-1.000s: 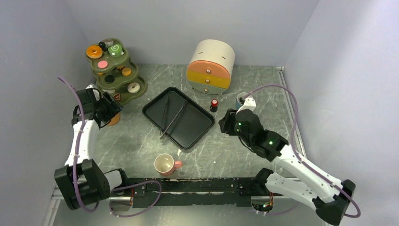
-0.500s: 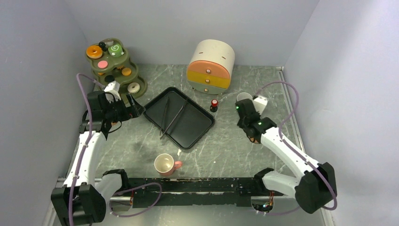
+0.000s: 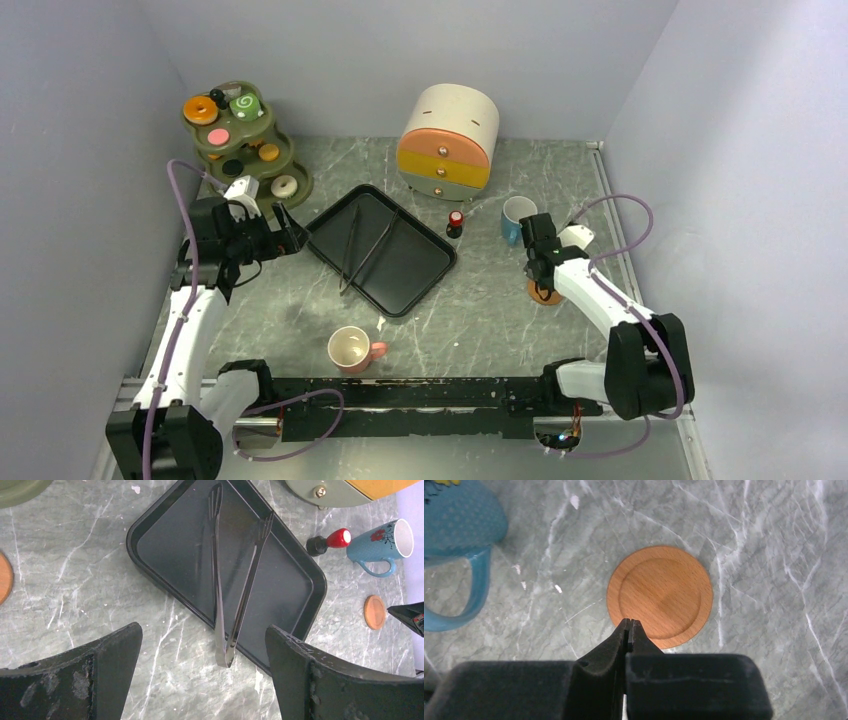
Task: Serve the afternoon tea
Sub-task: Move the coaster to the center of the board.
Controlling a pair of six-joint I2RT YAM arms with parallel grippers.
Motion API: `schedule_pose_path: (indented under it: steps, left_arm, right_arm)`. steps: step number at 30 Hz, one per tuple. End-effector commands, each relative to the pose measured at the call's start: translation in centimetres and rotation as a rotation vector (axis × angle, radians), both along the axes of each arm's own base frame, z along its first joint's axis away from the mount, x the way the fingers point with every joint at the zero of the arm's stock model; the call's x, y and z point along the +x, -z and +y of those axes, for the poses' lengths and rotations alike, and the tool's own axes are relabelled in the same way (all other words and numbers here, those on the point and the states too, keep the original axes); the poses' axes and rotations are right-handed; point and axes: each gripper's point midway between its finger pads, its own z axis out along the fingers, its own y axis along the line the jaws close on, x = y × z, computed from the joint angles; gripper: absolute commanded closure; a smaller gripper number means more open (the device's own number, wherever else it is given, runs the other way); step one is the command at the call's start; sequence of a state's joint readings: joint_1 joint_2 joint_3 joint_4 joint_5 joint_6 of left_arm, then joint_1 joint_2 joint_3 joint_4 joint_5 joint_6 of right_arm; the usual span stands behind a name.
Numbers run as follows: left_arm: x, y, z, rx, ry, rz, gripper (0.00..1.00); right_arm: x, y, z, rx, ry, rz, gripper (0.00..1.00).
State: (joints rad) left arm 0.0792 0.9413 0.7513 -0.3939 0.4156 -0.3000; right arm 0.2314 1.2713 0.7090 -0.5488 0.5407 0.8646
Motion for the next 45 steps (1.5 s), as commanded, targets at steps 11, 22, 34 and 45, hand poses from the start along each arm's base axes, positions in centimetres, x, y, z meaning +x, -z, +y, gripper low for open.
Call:
schedule_pose_path:
  steps: [11,22,34,45]
  left_arm:
    - [0.2,-0.4,0.6,0.037,-0.046,-0.020,0.02]
    - [0.1,-0.1,0.1,0.019,-0.016,-0.016,0.02]
    - [0.1,0.1,0.8,0.043,-0.059,0.006,0.02]
    - [0.1,0.4,0.5,0.033,-0.045,0.017,0.02]
  right_arm:
    - [-0.8,3.9,-0.1,0.026,0.041,0.033,1.00]
    - [-1.6,5.3,3.1,0.160,-0.128,0.075,1.00]
    - [-3.8,3.8,10.1,0.380,-0.412,0.051,1.00]
    - [-8.0,4.5,13.6,0.392,-0.526,0.145,1.00]
